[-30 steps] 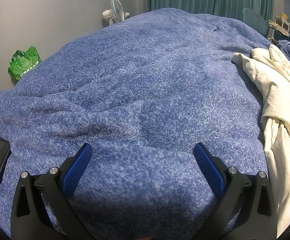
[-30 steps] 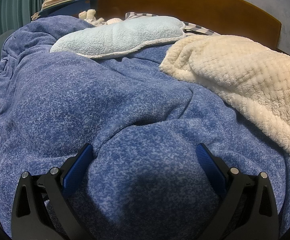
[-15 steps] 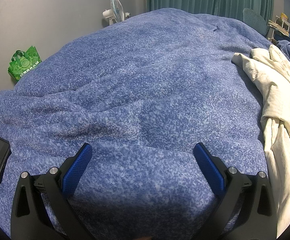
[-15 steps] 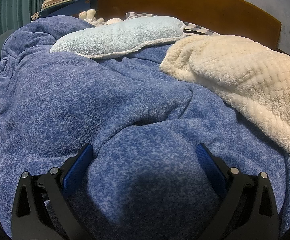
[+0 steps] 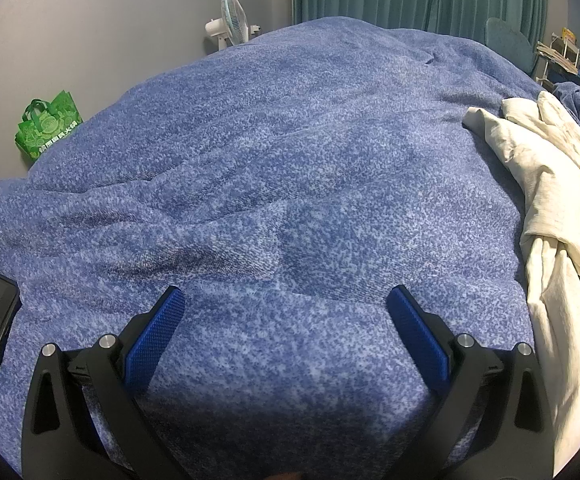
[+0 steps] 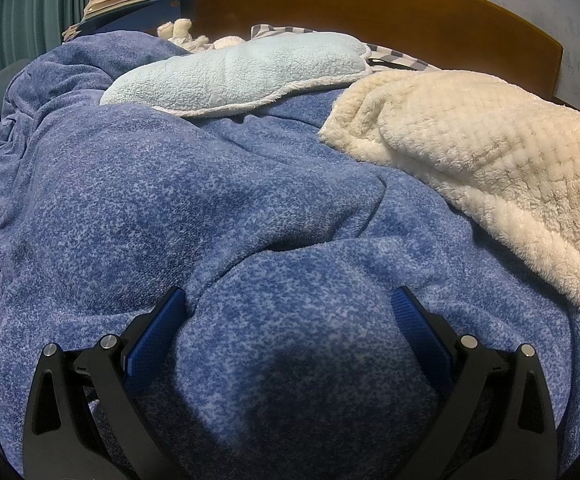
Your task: Fold large clothes
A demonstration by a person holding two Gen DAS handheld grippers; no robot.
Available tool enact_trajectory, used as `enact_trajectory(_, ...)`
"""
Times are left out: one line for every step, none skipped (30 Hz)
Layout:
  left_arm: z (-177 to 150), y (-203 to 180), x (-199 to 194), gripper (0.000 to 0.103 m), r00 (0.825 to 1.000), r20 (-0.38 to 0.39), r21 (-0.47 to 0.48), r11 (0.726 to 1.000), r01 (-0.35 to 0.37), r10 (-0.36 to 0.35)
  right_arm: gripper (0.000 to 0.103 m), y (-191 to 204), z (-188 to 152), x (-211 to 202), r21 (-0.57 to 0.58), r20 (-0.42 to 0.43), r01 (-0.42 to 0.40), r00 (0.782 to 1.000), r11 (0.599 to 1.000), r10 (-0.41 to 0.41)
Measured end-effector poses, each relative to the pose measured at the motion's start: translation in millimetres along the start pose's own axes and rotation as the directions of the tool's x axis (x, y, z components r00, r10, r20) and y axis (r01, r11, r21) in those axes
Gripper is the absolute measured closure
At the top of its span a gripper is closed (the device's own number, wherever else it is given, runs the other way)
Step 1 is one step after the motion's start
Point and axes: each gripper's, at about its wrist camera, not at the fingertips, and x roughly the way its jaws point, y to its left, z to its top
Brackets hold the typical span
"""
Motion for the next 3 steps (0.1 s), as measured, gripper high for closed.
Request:
enact_trajectory(0.1, -0.2, -0.1, 0.006, 1.0, 0.0, 0.0, 1.0, 0.0, 0.0, 0.006, 0.0, 0.0, 0.0, 0.0, 0.0, 0.0, 1.0, 1.0, 0.0)
enact_trajectory(-0.1, 0.2, 0.0, 0.006, 1.0, 0.0, 0.0, 1.0, 0.0, 0.0, 0.006, -0.1, -0.1, 0.0, 0.0, 0.0, 0.0, 1.0, 1.0, 0.0)
enact_trajectory(-0.1, 0.3, 0.1, 0.006, 1.0, 0.0, 0.0, 1.0, 0.0, 0.0, 0.006, -0.1, -0.1, 0.0, 0.0, 0.0, 0.0, 1.0, 1.0, 0.0)
